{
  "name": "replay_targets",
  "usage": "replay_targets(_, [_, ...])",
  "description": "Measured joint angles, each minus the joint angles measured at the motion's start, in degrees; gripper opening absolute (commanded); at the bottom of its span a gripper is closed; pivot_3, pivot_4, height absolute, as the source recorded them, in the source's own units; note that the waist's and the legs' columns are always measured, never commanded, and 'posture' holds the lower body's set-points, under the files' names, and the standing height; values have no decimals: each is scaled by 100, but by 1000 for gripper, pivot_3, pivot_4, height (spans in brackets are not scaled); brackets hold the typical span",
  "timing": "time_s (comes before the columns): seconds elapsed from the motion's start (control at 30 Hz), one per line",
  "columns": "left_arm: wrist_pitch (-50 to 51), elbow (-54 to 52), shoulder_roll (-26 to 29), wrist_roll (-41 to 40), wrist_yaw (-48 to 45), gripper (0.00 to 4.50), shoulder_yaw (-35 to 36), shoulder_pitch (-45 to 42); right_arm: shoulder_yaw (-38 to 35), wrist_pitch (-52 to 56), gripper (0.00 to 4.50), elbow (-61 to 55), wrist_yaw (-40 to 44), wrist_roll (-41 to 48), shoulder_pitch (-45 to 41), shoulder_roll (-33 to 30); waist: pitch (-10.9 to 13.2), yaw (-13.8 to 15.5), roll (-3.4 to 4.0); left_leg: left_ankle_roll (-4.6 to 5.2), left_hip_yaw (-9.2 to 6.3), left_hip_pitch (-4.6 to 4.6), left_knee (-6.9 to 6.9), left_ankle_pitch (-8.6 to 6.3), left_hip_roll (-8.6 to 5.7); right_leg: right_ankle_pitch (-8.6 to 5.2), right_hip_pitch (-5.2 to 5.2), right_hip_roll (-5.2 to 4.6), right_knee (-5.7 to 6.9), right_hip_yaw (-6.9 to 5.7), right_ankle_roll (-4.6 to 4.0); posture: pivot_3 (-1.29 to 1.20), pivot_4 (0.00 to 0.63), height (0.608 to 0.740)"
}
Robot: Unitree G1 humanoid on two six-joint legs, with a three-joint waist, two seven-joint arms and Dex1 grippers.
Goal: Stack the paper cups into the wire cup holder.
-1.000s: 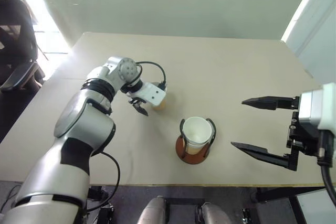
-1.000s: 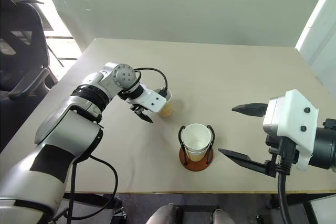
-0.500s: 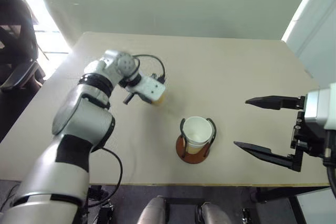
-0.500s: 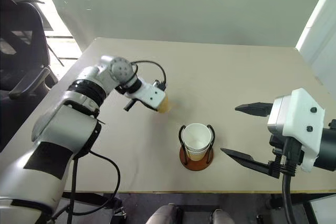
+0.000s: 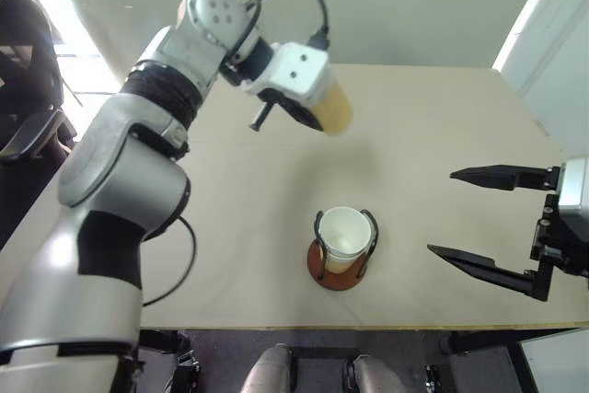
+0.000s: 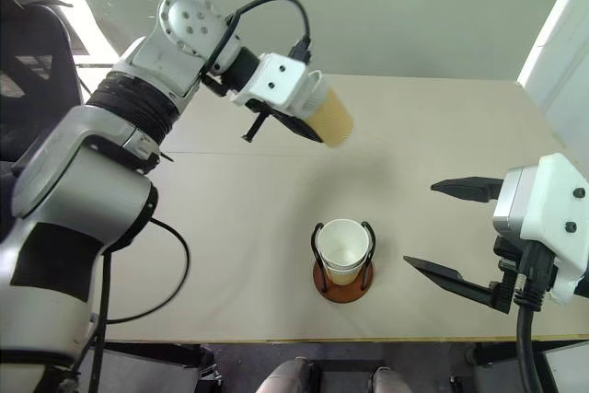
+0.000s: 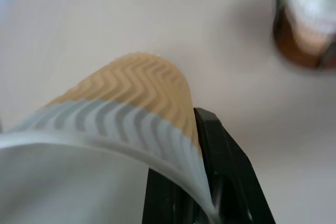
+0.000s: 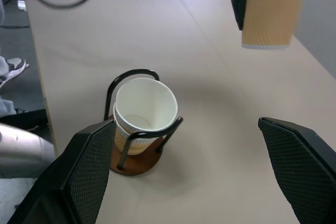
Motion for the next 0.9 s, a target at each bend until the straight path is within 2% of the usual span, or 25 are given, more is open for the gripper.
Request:
replay_targets(0.17, [90, -1416, 573, -1898, -3, 39, -1725, -607, -115, 39, 4500, -34, -25, 11, -2, -20, -2, 0, 12, 1, 37, 12, 3, -12, 5, -10, 5, -7, 0, 9, 14, 0, 150, 740])
replay_targets(0.27, [-187, -1821, 726, -2402, -3, 39, -2621, -887, -192, 107, 4500, -55, -95, 41, -2, -33, 0, -15, 20, 36, 51, 22, 7, -34, 6, -14, 15, -11, 2, 16, 18, 0, 150, 740])
replay_targets(0.3, [-313, -1869, 728, -2499, -3, 39, -2894, -946, -226, 117, 4500, -72, -135, 78, -2, -35, 2, -17, 22, 62, 58, 23, 6, -50, 2, -14, 15, -8, 1, 11, 18, 0, 150, 740])
replay_targets(0.47, [-764, -2135, 730, -2875, -2, 39, -3749, -1121, -364, 180, 4500, -158, -295, 221, 2, -47, 7, -14, 28, 65, 54, 16, 22, -48, 4, -11, 19, -12, 4, 10, 14, 0, 150, 740])
replay_targets(0.57, [-1081, -2186, 698, -2982, -2, 39, -4139, -1336, -365, 201, 4500, -165, -410, 292, -3, -75, 7, -17, 28, 64, 57, 18, 21, -48, 3, -11, 20, -12, 4, 10, 14, 0, 150, 740])
replay_targets(0.73, [-1834, -2392, 635, -2984, -2, 39, -5195, -1648, -365, 205, 4500, -205, -624, 476, -15, -168, 6, -20, 30, 60, 53, 19, 20, -50, 5, -12, 21, -11, 6, 10, 12, 0, 150, 740])
replay_targets(0.9, [-2464, -2046, 269, -2882, -2, 39, -5667, -1655, -383, 228, 4500, -264, -848, 714, -12, -226, 7, -10, 28, 55, 52, 14, 23, -53, 3, -10, 21, -11, 7, 6, 9, 0, 150, 740])
